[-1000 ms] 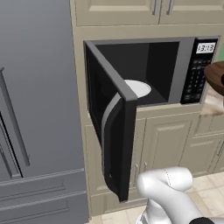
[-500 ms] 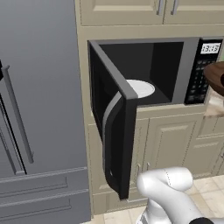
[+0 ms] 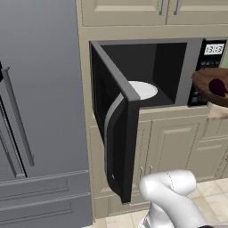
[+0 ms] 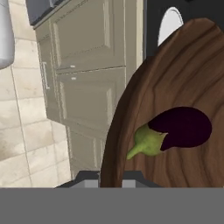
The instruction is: Pick the eggplant from the sink and place it in the bowl. Then pick the bowl and place it in the microwave. Then close the microwave door and press the start button.
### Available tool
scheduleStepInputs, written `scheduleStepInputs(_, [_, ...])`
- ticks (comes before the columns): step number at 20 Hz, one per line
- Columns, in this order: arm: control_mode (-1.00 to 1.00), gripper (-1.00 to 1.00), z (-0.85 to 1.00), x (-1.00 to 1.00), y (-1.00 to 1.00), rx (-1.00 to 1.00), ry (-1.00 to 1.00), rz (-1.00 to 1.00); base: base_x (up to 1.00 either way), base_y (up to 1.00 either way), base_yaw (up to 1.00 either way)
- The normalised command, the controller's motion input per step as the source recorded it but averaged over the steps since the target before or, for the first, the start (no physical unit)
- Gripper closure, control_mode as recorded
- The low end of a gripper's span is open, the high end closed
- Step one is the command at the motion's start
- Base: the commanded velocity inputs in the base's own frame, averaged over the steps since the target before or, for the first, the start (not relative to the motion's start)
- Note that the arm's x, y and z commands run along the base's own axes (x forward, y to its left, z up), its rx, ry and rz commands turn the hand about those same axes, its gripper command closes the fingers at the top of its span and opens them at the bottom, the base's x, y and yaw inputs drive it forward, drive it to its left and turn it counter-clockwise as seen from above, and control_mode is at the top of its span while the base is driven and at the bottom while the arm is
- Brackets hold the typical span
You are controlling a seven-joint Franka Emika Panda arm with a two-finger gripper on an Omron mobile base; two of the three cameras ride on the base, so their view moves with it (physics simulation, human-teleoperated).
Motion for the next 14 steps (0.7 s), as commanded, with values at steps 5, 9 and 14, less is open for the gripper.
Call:
scheduleStepInputs(5, [-1.0, 1.0, -0.64, 0.58, 0.48, 0.0, 0.05, 0.36, 0.0, 0.0, 0.0])
scheduleStepInputs(9, [-1.0, 1.0, -0.7, 0.99, 0.46, 0.0, 0.07, 0.33, 0.0, 0.0, 0.0])
scheduleStepInputs(14, [-1.0, 1.0, -0.39, 1.0, 0.14, 0.0, 0.02, 0.19, 0.0, 0.0, 0.0])
